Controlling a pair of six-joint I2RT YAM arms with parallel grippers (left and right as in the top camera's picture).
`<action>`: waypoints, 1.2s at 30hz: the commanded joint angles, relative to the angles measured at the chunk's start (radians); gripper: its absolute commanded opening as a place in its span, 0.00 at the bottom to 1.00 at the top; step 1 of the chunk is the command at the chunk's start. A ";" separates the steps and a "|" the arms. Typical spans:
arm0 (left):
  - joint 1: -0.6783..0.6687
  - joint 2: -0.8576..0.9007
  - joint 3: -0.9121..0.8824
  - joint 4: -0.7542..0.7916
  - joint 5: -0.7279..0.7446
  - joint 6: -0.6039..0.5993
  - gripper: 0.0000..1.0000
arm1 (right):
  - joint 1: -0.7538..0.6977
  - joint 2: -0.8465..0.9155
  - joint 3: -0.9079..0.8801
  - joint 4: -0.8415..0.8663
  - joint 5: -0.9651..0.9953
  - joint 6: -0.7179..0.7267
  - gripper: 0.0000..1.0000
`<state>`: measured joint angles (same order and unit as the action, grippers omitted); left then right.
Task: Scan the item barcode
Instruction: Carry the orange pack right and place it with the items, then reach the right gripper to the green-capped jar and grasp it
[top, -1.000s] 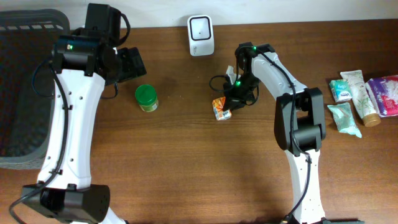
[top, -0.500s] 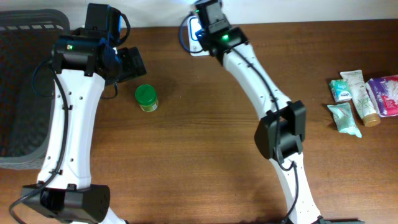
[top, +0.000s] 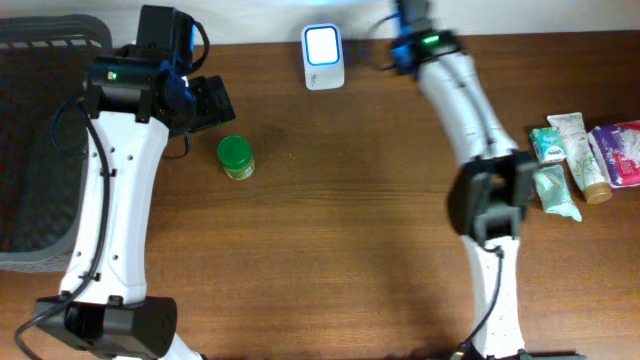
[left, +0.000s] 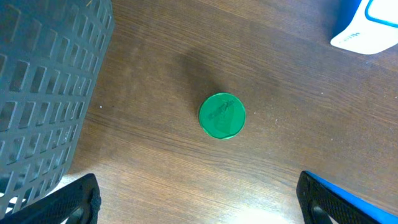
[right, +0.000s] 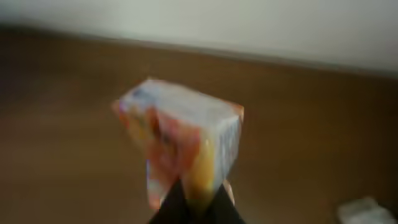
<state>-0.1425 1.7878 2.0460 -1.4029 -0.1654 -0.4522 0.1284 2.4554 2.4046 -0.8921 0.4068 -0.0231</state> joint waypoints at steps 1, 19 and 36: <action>0.006 -0.014 0.009 0.002 -0.008 0.013 0.99 | -0.146 -0.087 0.002 -0.235 0.258 0.039 0.04; 0.006 -0.014 0.009 0.002 -0.008 0.013 0.99 | -0.504 -0.077 -0.053 -0.579 -0.034 0.063 0.99; 0.006 -0.014 0.009 0.002 -0.008 0.013 0.99 | 0.079 -0.091 0.106 -0.349 -0.908 0.096 0.99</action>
<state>-0.1425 1.7878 2.0460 -1.4029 -0.1658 -0.4522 0.1135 2.3856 2.5286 -1.2907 -0.4335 0.0563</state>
